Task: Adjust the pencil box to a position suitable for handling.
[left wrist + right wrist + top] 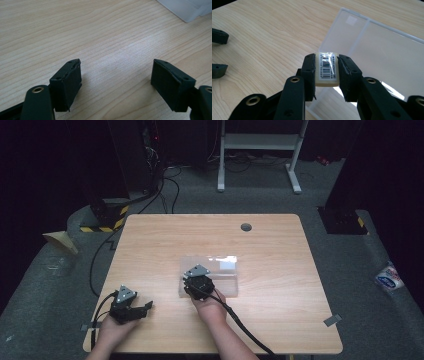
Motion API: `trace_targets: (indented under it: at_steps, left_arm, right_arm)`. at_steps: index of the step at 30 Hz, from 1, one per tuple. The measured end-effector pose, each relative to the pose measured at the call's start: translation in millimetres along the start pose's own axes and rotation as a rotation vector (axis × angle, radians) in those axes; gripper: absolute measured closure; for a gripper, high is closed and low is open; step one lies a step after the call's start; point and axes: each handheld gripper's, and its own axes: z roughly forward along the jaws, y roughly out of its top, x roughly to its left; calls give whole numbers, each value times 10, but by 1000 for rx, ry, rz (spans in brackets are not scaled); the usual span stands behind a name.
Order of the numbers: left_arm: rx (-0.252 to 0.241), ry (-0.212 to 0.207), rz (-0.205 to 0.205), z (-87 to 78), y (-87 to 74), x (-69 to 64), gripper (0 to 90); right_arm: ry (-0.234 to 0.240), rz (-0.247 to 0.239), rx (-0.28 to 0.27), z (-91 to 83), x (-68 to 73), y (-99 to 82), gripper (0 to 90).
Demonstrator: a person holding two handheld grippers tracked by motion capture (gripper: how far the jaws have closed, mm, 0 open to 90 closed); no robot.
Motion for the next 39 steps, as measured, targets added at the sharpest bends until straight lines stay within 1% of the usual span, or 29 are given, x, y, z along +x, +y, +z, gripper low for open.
trace_targets:
  at_steps: [5, 6, 10, 12, 15, 18, 23, 24, 29, 31, 32, 33, 34, 35, 37, 38, 39]
  left_arm:
    - [-1, -3, -4, 0, -3, -10, 244]
    - [-1, -3, -3, -1, -3, -10, 244]
    - [0, -2, 1, -4, -4, -12, 245]
    - [0, -3, 0, -4, -4, -11, 244]
    - [0, -3, 1, -4, -4, -11, 245]
    - [0, -3, 1, -4, -4, -11, 244]
    - [0, -6, 2, -2, -3, -10, 245]
    - [0, -6, 5, -1, -2, -7, 245]
    - [-1, -11, 4, -4, -6, -7, 245]
    - [1, -7, 8, -12, -10, -10, 246]
    - [-1, -7, 5, -13, -12, -13, 247]
    - [-1, -8, 5, -14, -13, -12, 247]
    - [-2, -9, 6, -13, -13, -11, 247]
    - [-1, -10, 9, -13, -12, -8, 247]
    - [1, -15, 7, -9, -8, -8, 247]
    - [1, -12, 19, -8, -3, 1, 247]
    - [0, -13, 17, -5, -3, -1, 247]
  right_arm:
    - [1, -2, 8, 46, 68, 28, 678]
    - [3, -11, 7, 60, 70, 38, 677]
    - [7, 3, 5, 96, 102, 71, 678]
    - [9, -7, -2, 108, 118, 88, 678]
    - [10, -7, 3, 127, 143, 93, 677]
    - [10, -15, 13, 140, 149, 83, 677]
    - [10, -12, 16, 141, 147, 80, 678]
    - [7, -19, 17, 142, 148, 77, 678]
    - [17, 3, 30, 154, 156, 50, 677]
    - [17, -5, 35, 164, 152, 38, 678]
    - [21, 10, 40, 170, 154, 33, 677]
    - [24, 2, 41, 180, 148, 30, 677]
    - [22, 7, 44, 183, 154, 29, 677]
    - [20, -5, 44, 189, 150, 30, 677]
    - [15, -4, 46, 186, 160, 25, 677]
    - [14, -11, 42, 185, 154, 25, 677]
    - [15, -5, 45, 182, 149, 23, 677]
